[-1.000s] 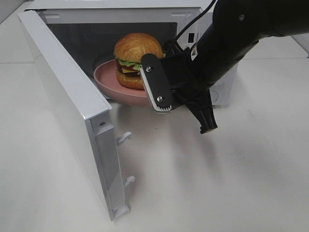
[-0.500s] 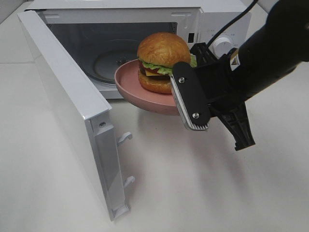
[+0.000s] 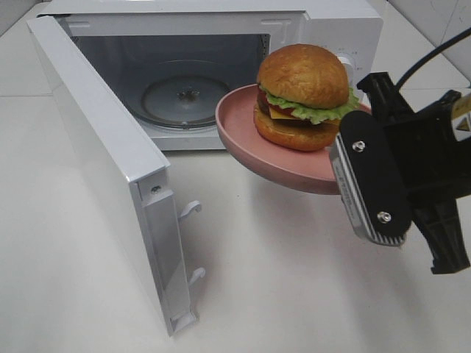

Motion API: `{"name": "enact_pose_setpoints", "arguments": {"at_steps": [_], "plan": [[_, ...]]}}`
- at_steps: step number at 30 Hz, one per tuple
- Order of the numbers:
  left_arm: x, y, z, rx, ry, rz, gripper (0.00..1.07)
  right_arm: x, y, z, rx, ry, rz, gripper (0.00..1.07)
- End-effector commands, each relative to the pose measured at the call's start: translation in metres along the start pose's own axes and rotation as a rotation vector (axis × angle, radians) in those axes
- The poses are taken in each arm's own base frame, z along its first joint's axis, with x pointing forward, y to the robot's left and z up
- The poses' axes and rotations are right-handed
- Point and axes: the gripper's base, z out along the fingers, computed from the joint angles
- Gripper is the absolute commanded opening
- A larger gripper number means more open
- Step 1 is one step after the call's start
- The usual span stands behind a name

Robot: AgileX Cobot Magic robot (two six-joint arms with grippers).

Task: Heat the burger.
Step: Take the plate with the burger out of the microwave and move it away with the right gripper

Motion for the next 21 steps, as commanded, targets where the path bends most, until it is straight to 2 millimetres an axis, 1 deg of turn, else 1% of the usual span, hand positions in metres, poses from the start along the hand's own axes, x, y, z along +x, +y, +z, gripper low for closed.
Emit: {"name": "enact_pose_setpoints", "arguments": {"at_steps": [1, 3, 4, 6, 9, 11, 12, 13, 15, 17, 20, 21], "plan": [[0.002, 0.000, -0.002, 0.005, -0.025, 0.001, 1.01, 0.003, -0.001, -0.013, 0.069, 0.007, 0.002, 0.00], [0.002, 0.000, -0.002, 0.005, -0.025, 0.001, 1.01, 0.008, 0.008, -0.023, 0.071, 0.032, 0.036, 0.00], [0.002, 0.000, -0.002, 0.005, -0.025, 0.001, 1.01, 0.008, 0.008, -0.023, 0.071, 0.032, 0.036, 0.00], [0.002, 0.000, -0.002, 0.005, -0.025, 0.001, 1.01, 0.015, 0.017, -0.033, 0.056, 0.078, 0.103, 0.00], [0.002, 0.000, -0.002, 0.005, -0.025, 0.001, 1.01, 0.016, 0.018, -0.037, 0.054, 0.091, 0.127, 0.00], [0.002, 0.000, -0.002, 0.005, -0.025, 0.001, 1.01, 0.021, 0.021, -0.044, 0.054, 0.138, 0.197, 0.00], [0.002, 0.000, -0.002, 0.005, -0.025, 0.001, 1.01, 0.021, 0.021, -0.044, 0.054, 0.138, 0.197, 0.00], [0.002, 0.000, -0.002, 0.005, -0.025, 0.001, 1.01, 0.025, 0.024, -0.047, 0.044, 0.174, 0.256, 0.00], [0.002, 0.000, -0.002, 0.005, -0.025, 0.001, 1.01, 0.027, 0.025, -0.047, 0.038, 0.194, 0.283, 0.00], [0.002, 0.000, -0.002, 0.005, -0.025, 0.001, 1.01, 0.034, 0.029, -0.049, 0.022, 0.285, 0.424, 0.00], [0.002, 0.000, -0.002, 0.005, -0.025, 0.001, 1.01, 0.036, 0.029, -0.050, 0.026, 0.303, 0.449, 0.00], [0.002, 0.000, -0.002, 0.005, -0.025, 0.001, 1.01, 0.039, 0.031, -0.051, 0.035, 0.343, 0.524, 0.00]]}}
